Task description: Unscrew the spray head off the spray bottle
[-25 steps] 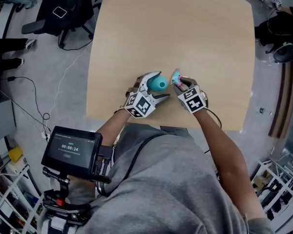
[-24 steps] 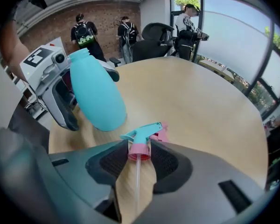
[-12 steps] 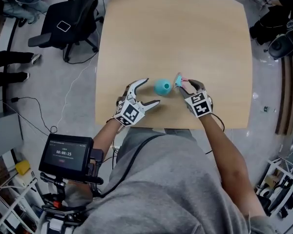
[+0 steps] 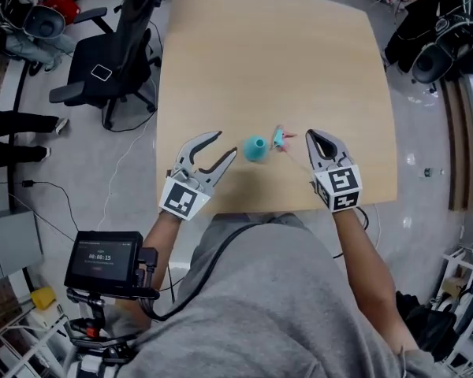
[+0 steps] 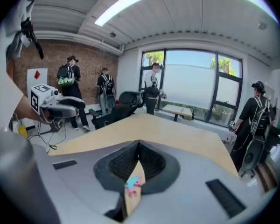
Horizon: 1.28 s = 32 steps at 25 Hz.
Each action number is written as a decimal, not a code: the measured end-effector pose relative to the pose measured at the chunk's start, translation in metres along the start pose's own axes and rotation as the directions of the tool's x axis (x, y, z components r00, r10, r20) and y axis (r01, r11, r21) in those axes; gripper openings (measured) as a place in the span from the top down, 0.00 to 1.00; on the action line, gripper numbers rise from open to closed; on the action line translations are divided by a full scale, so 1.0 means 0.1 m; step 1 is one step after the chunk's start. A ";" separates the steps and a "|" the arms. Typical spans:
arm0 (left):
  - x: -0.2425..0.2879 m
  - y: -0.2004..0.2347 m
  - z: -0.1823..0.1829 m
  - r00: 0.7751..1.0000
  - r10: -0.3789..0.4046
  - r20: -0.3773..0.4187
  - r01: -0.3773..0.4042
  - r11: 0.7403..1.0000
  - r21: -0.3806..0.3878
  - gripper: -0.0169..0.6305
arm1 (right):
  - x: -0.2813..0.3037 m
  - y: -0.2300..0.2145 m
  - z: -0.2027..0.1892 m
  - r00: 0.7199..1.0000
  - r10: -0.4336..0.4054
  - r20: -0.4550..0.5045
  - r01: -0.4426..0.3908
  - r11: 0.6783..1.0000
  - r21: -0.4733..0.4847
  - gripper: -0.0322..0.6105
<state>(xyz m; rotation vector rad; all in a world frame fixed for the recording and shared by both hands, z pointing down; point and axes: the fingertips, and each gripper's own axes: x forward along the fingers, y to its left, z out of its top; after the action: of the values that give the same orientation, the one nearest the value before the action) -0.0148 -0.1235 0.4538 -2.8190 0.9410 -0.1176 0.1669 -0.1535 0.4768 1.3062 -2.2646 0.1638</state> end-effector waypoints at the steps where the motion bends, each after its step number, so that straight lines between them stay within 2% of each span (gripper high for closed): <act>1: -0.02 -0.02 0.19 0.999 0.007 0.034 -0.006 1.000 -0.024 0.80 | -0.14 0.01 0.15 0.999 0.002 0.046 -0.003 1.000 0.018 0.94; 3: -0.06 -0.10 0.54 0.997 0.022 0.080 -0.014 0.995 -0.098 0.97 | -0.45 0.08 0.42 0.990 0.016 0.142 -0.023 0.998 0.050 0.94; 7: -0.18 -0.35 1.10 0.994 0.031 0.102 -0.012 0.983 -0.185 0.97 | -1.13 0.28 0.87 0.946 0.065 0.319 -0.077 0.997 0.023 0.94; 12: -0.37 -1.08 1.77 0.988 0.025 0.154 -0.001 0.988 -0.156 0.97 | -2.16 0.50 1.00 0.888 0.106 0.448 -0.122 0.993 0.006 0.94; 15: -0.50 -1.55 2.03 0.986 0.036 0.166 -0.015 0.992 -0.127 0.97 | -2.73 0.66 0.91 0.868 0.138 0.476 -0.142 0.990 -0.029 0.94; 18: -0.63 -1.90 2.11 0.986 0.053 0.159 -0.039 0.995 -0.093 0.97 | -3.14 0.82 0.84 0.853 0.158 0.498 -0.150 0.987 -0.056 0.94; 21: -0.84 -2.45 2.29 0.985 0.062 0.161 -0.045 0.993 -0.110 0.97 | -3.74 0.99 0.71 0.830 0.157 0.535 -0.151 0.987 -0.054 0.94; 26: -1.26 -3.02 2.45 0.987 0.081 0.141 -0.065 0.991 -0.120 0.97 | -4.29 1.26 0.45 0.846 0.157 0.509 -0.157 0.987 -0.044 0.94; 28: -1.44 -3.12 2.48 0.987 0.093 0.133 -0.077 0.990 -0.119 0.97 | -4.41 1.40 0.41 0.852 0.167 0.496 -0.167 0.985 -0.045 0.94; 32: -1.78 -3.20 2.51 0.986 0.109 0.130 -0.095 0.990 -0.108 0.97 | -4.57 1.68 0.49 0.844 0.170 0.509 -0.169 0.984 -0.048 0.94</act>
<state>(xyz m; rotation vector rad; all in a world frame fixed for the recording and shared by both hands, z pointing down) 0.0637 0.2686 0.2612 -2.8188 1.0857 0.1367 0.1927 0.2717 0.2360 1.2540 -2.8300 -0.1476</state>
